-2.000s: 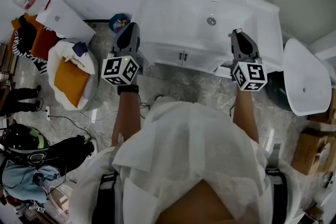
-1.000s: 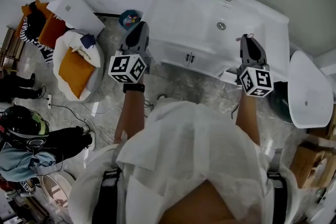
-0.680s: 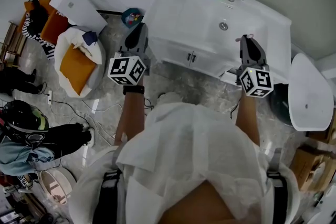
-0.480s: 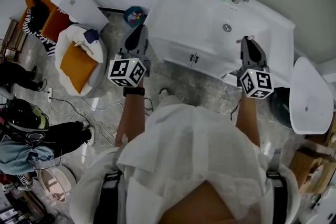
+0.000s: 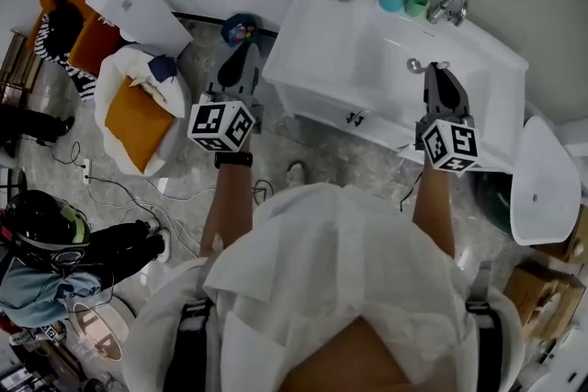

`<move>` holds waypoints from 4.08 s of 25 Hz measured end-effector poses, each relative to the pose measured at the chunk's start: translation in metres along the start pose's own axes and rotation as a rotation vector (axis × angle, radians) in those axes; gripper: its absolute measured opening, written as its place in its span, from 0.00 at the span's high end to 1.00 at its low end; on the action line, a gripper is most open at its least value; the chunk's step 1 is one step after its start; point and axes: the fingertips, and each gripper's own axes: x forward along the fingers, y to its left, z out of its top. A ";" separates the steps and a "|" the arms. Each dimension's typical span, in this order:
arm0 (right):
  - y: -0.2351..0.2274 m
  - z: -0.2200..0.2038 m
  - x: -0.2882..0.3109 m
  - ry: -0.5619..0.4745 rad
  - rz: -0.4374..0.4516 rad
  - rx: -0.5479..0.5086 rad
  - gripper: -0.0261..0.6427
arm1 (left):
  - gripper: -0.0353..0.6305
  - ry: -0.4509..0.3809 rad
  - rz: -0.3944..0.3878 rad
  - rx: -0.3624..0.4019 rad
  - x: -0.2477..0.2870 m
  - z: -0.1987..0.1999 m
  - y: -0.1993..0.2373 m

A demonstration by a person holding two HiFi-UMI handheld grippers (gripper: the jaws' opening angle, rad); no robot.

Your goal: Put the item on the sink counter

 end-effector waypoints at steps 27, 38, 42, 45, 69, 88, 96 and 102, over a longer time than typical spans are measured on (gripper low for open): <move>0.039 -0.011 0.114 0.016 -0.066 -0.013 0.93 | 0.89 0.026 -0.091 -0.025 0.077 -0.014 0.109; -0.007 -0.004 0.191 -0.012 -0.072 0.016 0.93 | 0.89 0.020 -0.121 -0.009 0.178 -0.005 0.117; -0.029 0.002 0.218 -0.030 -0.068 0.022 0.92 | 0.89 0.012 -0.146 -0.001 0.219 0.001 0.109; -0.037 0.006 0.230 -0.037 -0.062 0.028 0.92 | 0.89 0.006 -0.157 0.002 0.238 0.005 0.106; -0.044 0.034 0.296 -0.059 -0.207 0.017 0.92 | 0.89 -0.019 -0.338 0.002 0.347 0.031 0.141; -0.038 0.027 0.366 -0.044 -0.146 0.021 0.93 | 0.89 0.011 -0.342 -0.009 0.392 0.005 0.167; -0.043 0.004 0.389 -0.018 -0.131 0.066 0.92 | 0.89 0.052 -0.353 -0.013 0.409 -0.018 0.165; -0.044 -0.016 0.404 0.020 -0.120 0.100 0.93 | 0.89 0.083 -0.360 -0.024 0.418 -0.032 0.166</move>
